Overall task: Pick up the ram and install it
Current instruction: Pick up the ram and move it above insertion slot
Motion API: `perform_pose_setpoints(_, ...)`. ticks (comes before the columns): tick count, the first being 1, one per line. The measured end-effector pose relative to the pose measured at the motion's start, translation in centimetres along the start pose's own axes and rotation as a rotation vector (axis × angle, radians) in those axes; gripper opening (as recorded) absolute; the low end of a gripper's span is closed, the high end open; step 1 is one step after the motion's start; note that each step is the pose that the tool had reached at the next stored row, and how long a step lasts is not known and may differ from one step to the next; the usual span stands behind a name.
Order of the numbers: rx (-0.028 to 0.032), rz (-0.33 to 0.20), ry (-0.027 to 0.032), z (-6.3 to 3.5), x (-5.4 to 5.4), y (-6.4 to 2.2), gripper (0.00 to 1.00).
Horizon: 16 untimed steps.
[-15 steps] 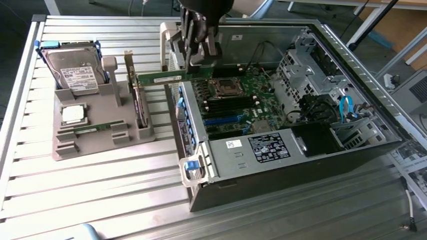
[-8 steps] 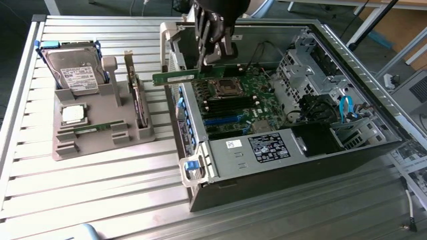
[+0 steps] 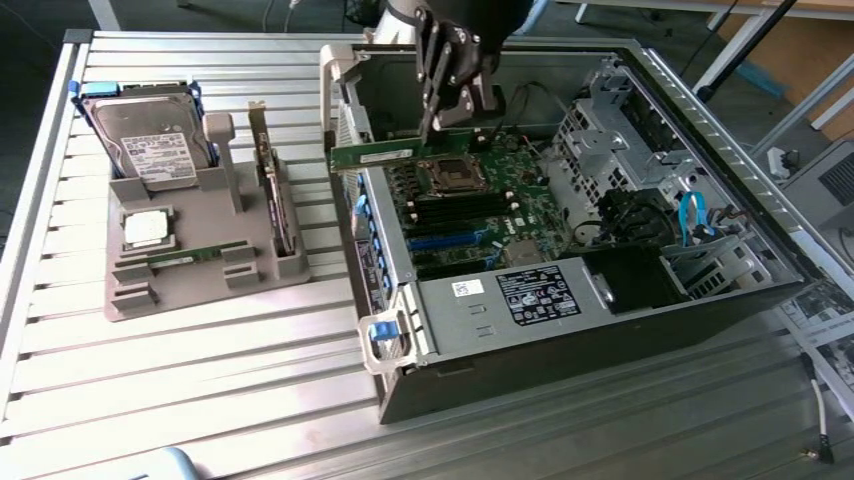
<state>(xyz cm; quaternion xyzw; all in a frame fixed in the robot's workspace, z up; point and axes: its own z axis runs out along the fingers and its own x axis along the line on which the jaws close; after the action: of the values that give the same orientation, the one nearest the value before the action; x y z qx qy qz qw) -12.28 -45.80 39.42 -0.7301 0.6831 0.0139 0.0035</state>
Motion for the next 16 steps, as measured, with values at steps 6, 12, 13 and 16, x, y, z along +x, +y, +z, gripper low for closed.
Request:
perform_pose_setpoints(6, -0.0004, 0.0, 0.0, -0.04, 0.3, -2.09, 0.12)
perform_pose_setpoints(12, -0.0007, 0.0, -0.0001, -0.07, 0.6, -4.38, 0.12)
perform_pose_setpoints(13, -0.0008, 0.0, -0.0001, -0.08, 0.6, -4.72, 0.12)
perform_pose_setpoints(16, -0.0009, 0.0, -0.0001, -0.09, 0.7, -5.72, 0.12)
